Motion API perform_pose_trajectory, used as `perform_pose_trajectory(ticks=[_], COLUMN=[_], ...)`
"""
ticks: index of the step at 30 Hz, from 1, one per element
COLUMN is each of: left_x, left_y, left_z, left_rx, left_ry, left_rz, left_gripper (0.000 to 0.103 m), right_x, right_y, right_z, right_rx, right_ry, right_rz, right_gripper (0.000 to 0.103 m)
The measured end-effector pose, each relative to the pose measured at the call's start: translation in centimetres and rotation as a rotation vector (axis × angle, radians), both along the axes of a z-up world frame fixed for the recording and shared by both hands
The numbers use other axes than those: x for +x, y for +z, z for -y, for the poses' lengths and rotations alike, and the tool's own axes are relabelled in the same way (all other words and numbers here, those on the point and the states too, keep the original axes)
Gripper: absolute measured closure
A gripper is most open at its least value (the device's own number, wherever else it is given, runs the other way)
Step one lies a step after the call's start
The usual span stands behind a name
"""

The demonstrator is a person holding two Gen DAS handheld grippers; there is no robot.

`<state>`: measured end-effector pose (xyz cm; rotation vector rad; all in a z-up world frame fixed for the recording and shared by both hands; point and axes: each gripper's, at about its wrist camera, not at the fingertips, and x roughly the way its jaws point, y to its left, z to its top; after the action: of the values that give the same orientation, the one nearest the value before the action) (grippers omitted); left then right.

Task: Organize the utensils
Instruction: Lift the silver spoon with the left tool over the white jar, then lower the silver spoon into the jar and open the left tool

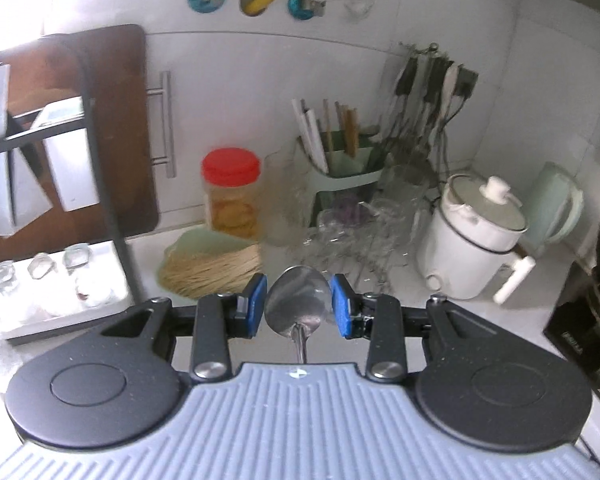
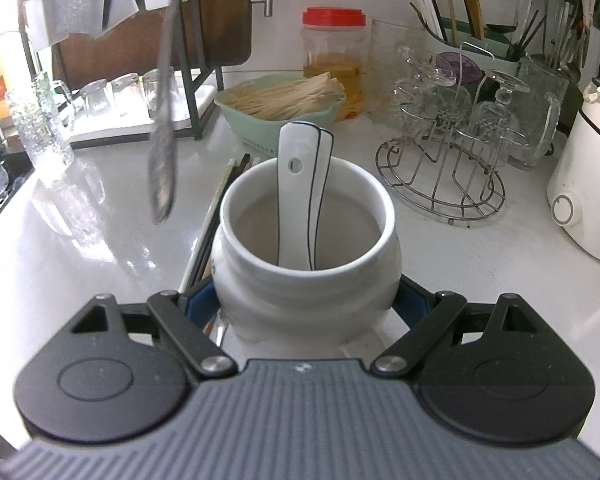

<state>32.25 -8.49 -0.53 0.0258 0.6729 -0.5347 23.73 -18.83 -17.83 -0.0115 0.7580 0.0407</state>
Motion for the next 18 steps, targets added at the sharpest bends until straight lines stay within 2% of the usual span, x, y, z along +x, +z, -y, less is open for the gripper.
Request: perform_pose_trajectory(ticks=[18], left_x=[0.0], left_y=[0.4], left_z=[2.6], left_rx=[-0.022], left_ry=[-0.052], left_rz=[0.021], left_gripper=[0.063], right_x=[0.0], right_y=[-0.1], right_z=[-0.1], right_rx=[0.002], right_ry=[0.011], right_rz=[0.006], right_gripper=[0.012])
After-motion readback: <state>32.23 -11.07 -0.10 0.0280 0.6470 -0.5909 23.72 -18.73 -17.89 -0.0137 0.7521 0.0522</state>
